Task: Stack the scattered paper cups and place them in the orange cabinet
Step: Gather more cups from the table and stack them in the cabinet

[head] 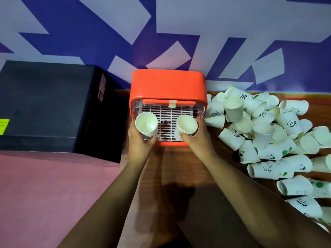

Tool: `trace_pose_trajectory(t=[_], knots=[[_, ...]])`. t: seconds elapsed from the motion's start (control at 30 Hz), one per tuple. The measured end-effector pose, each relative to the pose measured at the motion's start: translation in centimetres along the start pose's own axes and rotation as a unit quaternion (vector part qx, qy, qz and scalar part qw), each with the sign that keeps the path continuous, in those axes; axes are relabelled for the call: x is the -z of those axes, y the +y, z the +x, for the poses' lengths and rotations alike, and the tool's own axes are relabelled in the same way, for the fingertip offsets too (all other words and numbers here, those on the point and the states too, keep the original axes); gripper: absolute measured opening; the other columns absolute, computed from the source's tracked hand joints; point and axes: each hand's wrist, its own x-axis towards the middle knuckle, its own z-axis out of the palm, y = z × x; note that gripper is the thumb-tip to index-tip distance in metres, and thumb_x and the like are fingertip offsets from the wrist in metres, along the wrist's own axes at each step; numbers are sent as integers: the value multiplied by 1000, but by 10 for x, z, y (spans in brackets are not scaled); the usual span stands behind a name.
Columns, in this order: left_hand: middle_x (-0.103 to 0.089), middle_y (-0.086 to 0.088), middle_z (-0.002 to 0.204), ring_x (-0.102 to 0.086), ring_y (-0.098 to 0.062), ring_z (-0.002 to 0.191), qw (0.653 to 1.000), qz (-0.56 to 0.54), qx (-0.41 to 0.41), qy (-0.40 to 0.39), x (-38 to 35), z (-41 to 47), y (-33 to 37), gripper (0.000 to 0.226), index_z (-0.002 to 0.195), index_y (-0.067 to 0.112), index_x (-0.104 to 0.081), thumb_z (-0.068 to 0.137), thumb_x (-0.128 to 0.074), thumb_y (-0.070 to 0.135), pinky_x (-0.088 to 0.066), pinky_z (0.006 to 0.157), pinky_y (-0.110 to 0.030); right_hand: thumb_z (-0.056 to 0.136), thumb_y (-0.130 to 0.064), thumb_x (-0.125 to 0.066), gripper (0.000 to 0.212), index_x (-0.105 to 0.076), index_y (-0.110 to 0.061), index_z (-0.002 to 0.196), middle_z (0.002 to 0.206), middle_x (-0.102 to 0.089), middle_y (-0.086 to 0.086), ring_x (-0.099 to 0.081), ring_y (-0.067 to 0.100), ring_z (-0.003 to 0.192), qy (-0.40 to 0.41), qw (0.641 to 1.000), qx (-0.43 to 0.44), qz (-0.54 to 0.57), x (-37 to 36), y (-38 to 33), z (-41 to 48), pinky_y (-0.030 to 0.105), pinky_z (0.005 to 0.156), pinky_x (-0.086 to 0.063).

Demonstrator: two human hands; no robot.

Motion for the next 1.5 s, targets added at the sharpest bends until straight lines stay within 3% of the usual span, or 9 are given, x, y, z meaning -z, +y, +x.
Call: trace_pose_trajectory(t=[0.1,0.2,0.5,0.83,1.0,1.17,1.27,1.37,1.5], knots=[[-51,6,131,-52,-10,123,1000,-12,1,8,-9,7,4,83,140,18,-42,71,-88,11,-43,102,-15,69,-30,-82,71,-45,-23,130,127,-55,-4,-55,12,117,-8,1000,4,-6,0,9,1,37,98,-52],[-54,12,121,-54,0,106,1000,-8,24,-3,-14,10,8,78,142,18,-44,76,-84,6,-36,78,5,65,-40,-79,77,-43,-25,132,131,-52,-4,-53,12,120,-22,1000,8,-15,1,15,0,40,99,-51],[-64,10,107,-61,-7,99,1000,4,28,6,-24,56,23,47,114,22,-52,80,-84,30,-44,84,-22,72,-28,-82,73,-43,-18,133,131,-51,2,-52,17,120,-26,998,42,-33,-3,26,-1,43,98,-50],[-61,4,119,-61,-16,115,1000,8,2,24,-33,63,-1,56,121,25,-55,74,-81,43,-52,99,-45,73,-27,-83,75,-43,-15,135,133,-51,2,-50,15,123,-13,997,60,-39,-5,29,-1,35,102,-47],[-58,7,118,-55,-3,111,999,-21,-5,36,-44,75,16,55,125,19,-54,79,-83,18,-43,102,-20,73,-29,-84,79,-41,-17,138,138,-49,2,-45,16,128,2,996,60,-72,-8,35,-2,34,104,-47],[-59,1,122,-56,-14,117,999,-15,24,18,-45,82,16,52,122,20,-54,79,-83,20,-42,104,-25,72,-36,-83,80,-41,-21,138,136,-50,-2,-44,18,125,10,990,84,-115,-12,41,0,39,101,-48],[-52,-10,130,-53,-22,122,999,29,42,15,-41,61,9,59,130,11,-50,81,-81,22,-43,109,-39,73,-33,-82,76,-44,-17,136,133,-54,1,-48,22,122,27,989,90,-119,-13,42,2,39,99,-48],[-61,-3,115,-60,-8,100,997,5,51,-54,-42,26,11,25,119,11,-59,95,-66,18,-49,99,-36,74,-26,-82,74,-45,-14,136,134,-53,5,-52,23,123,11,990,88,-111,-14,43,6,34,99,-48],[-66,8,125,-62,-4,112,980,-38,52,-189,-56,9,23,32,133,17,-62,102,-57,27,-44,91,-7,77,-27,-79,79,-40,-12,144,141,-48,8,-49,24,130,-35,983,85,-161,-16,44,12,35,106,-45]])
